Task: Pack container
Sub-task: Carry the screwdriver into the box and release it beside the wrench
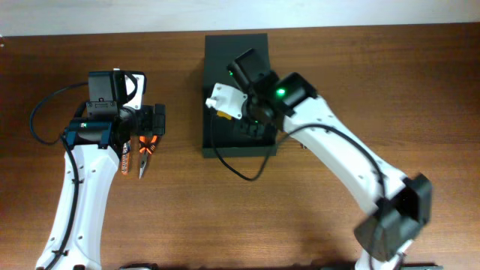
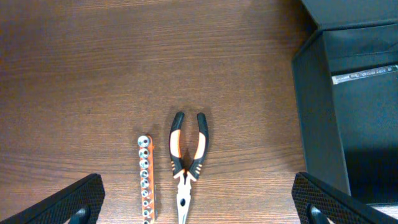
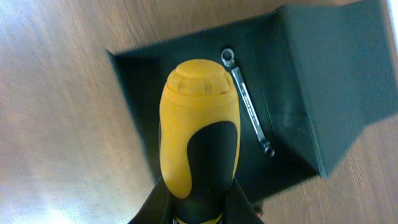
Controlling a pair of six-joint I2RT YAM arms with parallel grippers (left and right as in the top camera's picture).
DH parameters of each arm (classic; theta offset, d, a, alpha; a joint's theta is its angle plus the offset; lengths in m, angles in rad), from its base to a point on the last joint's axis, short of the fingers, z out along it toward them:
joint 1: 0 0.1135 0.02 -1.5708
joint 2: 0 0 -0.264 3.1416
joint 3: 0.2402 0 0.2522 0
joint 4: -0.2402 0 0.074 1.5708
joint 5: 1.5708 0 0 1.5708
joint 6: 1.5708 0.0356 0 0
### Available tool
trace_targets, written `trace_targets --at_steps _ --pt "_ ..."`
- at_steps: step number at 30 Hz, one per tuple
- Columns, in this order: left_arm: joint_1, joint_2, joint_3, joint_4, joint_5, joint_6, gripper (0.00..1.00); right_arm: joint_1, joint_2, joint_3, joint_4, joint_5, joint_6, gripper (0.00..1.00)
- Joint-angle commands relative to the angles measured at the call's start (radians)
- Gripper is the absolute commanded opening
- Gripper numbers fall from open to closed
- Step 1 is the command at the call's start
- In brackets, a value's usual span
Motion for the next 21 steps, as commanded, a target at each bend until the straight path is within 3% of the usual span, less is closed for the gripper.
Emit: trace_targets --at_steps 1,7,21 --pt "-0.002 0.005 0.019 -0.001 0.011 -0.013 0.99 -0.017 0.098 0.005 0.027 0.002 -0.156 0.04" --pt "-0.002 0.005 0.019 -0.001 0.011 -0.013 0.99 -0.032 0.249 0.005 0.092 0.054 -0.346 0.04" --pt "-0.002 0.005 0.019 -0.001 0.011 -0.013 0.99 -0.069 0.361 0.005 0.291 0.07 -0.355 0.04"
